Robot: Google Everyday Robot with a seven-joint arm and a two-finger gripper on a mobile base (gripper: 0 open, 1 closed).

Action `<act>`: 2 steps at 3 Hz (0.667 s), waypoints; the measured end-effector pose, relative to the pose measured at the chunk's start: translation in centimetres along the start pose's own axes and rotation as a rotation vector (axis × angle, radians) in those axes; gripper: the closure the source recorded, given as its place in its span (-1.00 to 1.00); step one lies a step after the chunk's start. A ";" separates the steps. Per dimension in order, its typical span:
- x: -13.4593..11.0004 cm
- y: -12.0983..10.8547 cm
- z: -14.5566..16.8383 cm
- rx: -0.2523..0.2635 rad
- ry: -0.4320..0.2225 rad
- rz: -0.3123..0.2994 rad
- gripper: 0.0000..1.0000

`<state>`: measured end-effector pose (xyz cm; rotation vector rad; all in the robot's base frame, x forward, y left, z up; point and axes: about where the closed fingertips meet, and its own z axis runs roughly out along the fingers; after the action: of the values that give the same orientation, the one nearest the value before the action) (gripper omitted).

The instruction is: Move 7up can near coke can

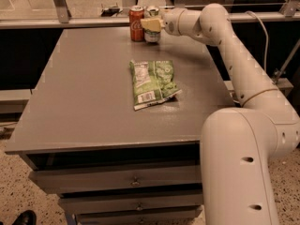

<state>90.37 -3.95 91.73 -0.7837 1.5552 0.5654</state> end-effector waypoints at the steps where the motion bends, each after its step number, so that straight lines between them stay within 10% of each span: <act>1: 0.4 0.3 0.5 -0.010 0.004 0.011 -0.84; 2: 0.6 0.1 0.2 -0.005 0.009 0.016 -1.00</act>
Offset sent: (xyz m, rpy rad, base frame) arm -0.0049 -0.0133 -0.0050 0.0007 0.0225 -0.0200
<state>90.40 -3.82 91.09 -0.7791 1.5706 0.5783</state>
